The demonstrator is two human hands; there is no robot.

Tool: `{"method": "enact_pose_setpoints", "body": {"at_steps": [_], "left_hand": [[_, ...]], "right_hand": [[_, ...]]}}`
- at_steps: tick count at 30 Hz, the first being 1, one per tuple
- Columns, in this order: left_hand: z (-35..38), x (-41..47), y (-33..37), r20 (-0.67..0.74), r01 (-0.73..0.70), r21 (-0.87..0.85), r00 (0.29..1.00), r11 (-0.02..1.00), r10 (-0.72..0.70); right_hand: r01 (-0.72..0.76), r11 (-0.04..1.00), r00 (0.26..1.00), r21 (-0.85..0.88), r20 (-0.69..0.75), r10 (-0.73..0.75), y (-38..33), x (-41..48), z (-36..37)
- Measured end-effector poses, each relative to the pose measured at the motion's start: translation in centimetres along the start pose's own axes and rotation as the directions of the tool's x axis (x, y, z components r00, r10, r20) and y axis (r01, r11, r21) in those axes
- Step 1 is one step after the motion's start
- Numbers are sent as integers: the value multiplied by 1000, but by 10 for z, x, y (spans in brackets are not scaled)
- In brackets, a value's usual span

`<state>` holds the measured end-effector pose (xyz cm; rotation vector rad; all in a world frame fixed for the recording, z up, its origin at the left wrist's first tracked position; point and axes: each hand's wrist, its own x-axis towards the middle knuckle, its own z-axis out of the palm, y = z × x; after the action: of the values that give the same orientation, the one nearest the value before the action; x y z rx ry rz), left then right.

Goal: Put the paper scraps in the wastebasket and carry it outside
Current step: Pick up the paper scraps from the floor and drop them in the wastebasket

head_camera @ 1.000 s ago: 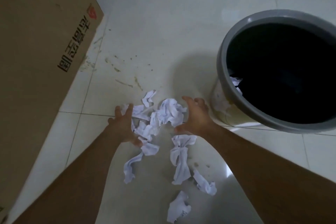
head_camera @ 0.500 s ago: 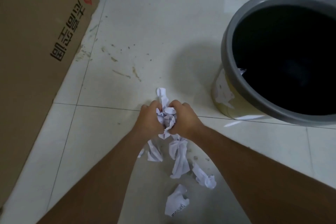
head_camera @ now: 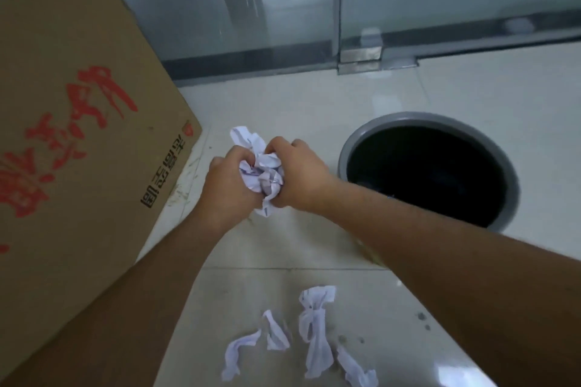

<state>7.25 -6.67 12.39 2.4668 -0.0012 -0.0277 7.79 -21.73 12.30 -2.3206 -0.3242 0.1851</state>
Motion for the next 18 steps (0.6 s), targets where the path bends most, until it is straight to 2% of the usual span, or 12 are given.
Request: {"method": "enact_pose_setpoints", "body": {"at_steps": [4,8,12,18], "left_hand": [[16,18,82,-8,-120,-26,993,992,119],[57,17,147,56,-204,-102,976,974,211],[96,3,178,149,-209,-153,961,966,232],[120,-10,192,175,-202,-168,957,965,231]], "right_hand": [[-18,998,992,-66,-124,10,12,-21,-84],[-65,988,968,-142,-250,28,49,-61,-141],[-176,972,951,-157,-282,127,83,-95,-163],[-248,965,929,-88,-303,211,105,-116,-167]]}}
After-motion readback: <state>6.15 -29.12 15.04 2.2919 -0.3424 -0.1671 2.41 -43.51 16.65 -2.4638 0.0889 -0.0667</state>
